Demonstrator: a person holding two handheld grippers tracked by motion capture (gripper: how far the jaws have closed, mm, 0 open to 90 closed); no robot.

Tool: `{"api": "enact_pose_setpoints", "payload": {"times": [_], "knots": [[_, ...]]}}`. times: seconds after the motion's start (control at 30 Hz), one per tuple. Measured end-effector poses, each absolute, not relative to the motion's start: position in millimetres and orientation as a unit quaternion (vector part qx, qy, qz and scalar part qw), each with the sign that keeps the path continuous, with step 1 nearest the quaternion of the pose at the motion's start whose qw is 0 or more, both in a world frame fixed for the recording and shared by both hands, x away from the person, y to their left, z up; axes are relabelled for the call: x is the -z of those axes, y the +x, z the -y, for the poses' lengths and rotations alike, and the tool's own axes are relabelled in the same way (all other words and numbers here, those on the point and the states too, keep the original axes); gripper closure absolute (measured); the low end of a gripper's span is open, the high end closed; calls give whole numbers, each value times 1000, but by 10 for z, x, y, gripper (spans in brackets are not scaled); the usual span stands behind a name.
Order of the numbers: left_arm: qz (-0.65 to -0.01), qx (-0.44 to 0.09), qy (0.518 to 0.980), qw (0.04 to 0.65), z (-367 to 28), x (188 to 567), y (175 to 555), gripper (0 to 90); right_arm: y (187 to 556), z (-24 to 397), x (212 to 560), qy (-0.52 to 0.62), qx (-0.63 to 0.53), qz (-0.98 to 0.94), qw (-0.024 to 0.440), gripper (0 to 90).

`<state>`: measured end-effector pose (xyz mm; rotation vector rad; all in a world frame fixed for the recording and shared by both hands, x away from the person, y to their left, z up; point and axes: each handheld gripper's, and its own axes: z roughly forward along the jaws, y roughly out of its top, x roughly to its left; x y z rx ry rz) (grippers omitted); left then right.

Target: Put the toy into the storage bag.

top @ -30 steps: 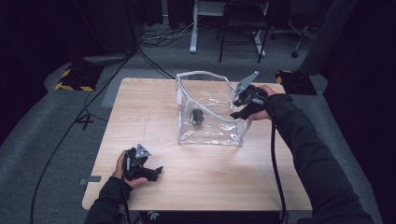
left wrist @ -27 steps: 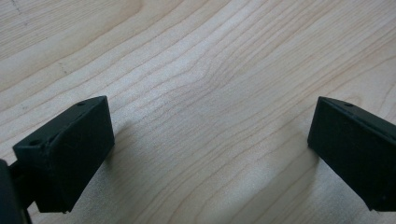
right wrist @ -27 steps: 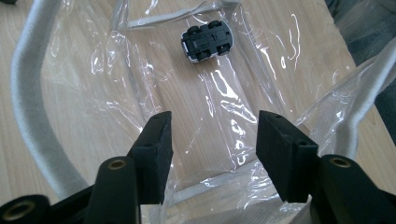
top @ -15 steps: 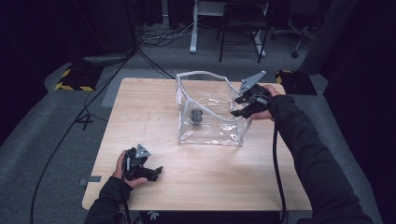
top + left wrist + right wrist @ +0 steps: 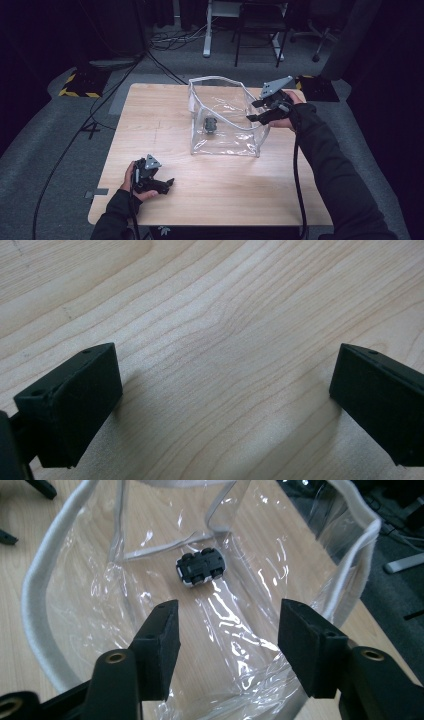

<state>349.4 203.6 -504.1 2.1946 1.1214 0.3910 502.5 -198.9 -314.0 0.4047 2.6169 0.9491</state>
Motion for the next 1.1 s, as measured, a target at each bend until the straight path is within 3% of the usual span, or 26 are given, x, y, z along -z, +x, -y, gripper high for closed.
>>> {"api": "enact_pose_setpoints", "payload": {"times": [0.63,1.1], "knots": [[-426,-149,834,318,-2036,5041,3494,6,5024,2187,3070,191,-400,-868,223,385],[-426,-149,834,318,-2036,5042,3494,6,5039,2358,3040,240,-422,-831,273,301]]}}
